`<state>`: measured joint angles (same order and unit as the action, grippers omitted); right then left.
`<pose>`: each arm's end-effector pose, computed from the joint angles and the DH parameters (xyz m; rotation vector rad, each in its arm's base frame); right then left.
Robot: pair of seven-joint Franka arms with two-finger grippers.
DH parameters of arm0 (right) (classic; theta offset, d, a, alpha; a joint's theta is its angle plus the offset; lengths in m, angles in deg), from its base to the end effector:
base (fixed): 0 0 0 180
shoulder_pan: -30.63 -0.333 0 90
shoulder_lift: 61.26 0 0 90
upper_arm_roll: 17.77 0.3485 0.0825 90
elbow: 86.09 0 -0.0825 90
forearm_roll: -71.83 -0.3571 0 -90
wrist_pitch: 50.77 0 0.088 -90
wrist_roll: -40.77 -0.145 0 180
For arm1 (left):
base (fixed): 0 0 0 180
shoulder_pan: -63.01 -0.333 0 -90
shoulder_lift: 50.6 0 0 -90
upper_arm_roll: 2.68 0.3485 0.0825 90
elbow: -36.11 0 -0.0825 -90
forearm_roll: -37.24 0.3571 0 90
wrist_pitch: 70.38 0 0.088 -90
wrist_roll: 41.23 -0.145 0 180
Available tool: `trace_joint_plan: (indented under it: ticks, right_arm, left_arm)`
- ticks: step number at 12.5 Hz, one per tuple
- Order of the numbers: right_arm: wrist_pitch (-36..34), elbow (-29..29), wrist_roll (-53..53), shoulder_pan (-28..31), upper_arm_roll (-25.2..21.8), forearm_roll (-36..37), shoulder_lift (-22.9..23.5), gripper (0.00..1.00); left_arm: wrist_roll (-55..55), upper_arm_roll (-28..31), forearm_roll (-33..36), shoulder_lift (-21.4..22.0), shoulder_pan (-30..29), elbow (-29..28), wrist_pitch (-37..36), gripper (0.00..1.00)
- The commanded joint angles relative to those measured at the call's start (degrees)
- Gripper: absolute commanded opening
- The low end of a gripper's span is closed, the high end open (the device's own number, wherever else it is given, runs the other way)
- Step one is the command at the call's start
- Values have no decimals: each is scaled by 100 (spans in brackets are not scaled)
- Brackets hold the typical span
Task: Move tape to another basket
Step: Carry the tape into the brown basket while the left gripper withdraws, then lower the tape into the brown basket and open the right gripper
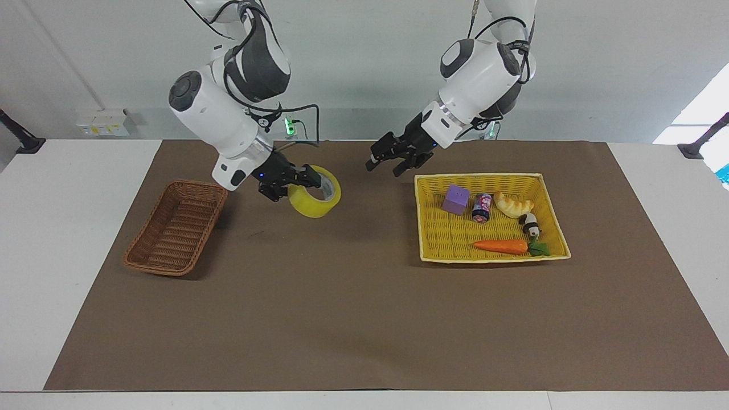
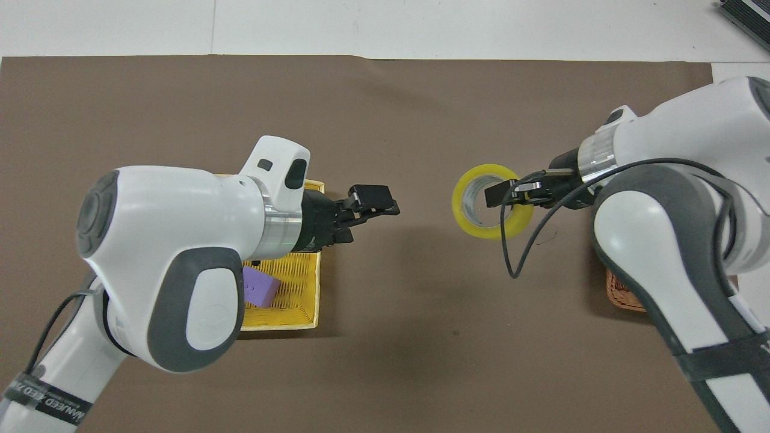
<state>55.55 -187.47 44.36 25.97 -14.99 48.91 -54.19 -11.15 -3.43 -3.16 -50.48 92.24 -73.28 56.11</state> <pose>0.5646 0.1175 0.4947 -2.7529 -0.0980 0.0695 0.4800 -0.3250 0.5437 2.4212 0.4235 -0.0812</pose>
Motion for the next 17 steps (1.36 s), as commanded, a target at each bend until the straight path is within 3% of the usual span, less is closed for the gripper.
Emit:
trace_joint_plan:
  ticks: [1, 3, 5, 7, 10, 14, 17]
  right_arm:
    - [-366, 66, 816, 815, 47, 577, 40, 0]
    - [-323, -188, 1421, 1447, 47, 702, -4, 0]
    - [-279, -286, 1924, 1905, 47, 719, 40, 0]
    - [-253, -583, 2467, 2415, 47, 746, 127, 0]
    - [-42, -796, 3453, 3013, 39, 930, 425, 0]
    - [142, -787, 4009, 3296, 39, 939, 822, 0]
    - [178, -779, 3930, 3261, 47, 843, 848, 0]
  left_arm:
    - [121, 5, 355, 217, -697, 83, -798, 100]
    - [60, 14, 1408, 138, -953, 408, -1274, 100]
    - [-691, 14, 2279, 137, -1331, 427, -1337, 100]
    - [-2183, 14, 2537, 129, -1892, 462, -1661, 100]
    - [-2963, 14, 3176, 146, -2395, 662, -2064, 100]
    - [-3051, 14, 4179, 103, -2466, 1593, -3540, 100]
    - [-3447, 14, 4226, -91, -2475, 2132, -3965, 100]
